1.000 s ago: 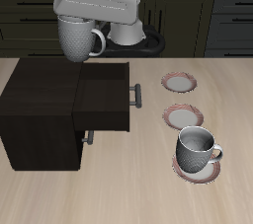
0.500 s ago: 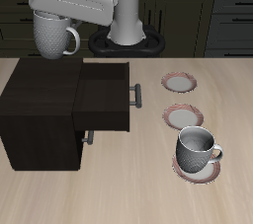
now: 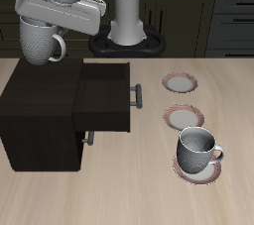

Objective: Place the porcelain mug that is in the drawer onto the top of the cabinet and close the drawer

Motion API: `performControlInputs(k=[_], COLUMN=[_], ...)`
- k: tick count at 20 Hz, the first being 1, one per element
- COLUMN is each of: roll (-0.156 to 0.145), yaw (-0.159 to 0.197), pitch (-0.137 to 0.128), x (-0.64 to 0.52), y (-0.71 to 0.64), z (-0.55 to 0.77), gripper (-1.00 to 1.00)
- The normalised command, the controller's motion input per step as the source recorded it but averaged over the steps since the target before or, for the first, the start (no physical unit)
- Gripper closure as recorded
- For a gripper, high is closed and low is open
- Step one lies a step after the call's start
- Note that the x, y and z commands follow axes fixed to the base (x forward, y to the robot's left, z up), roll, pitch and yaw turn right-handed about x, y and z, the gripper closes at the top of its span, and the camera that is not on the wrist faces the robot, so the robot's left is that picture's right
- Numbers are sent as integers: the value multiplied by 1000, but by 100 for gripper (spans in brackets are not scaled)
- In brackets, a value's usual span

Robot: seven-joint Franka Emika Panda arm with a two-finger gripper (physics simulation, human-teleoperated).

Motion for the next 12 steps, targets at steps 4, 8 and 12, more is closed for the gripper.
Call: performControlInputs(k=[4,8,12], roll=[7,-27,-4], yaw=[2,-7,1], pitch=[21,52,47], x=[40,126,62], y=[154,-44,35], z=[-242,-362,-233], gripper=[100,100,-100])
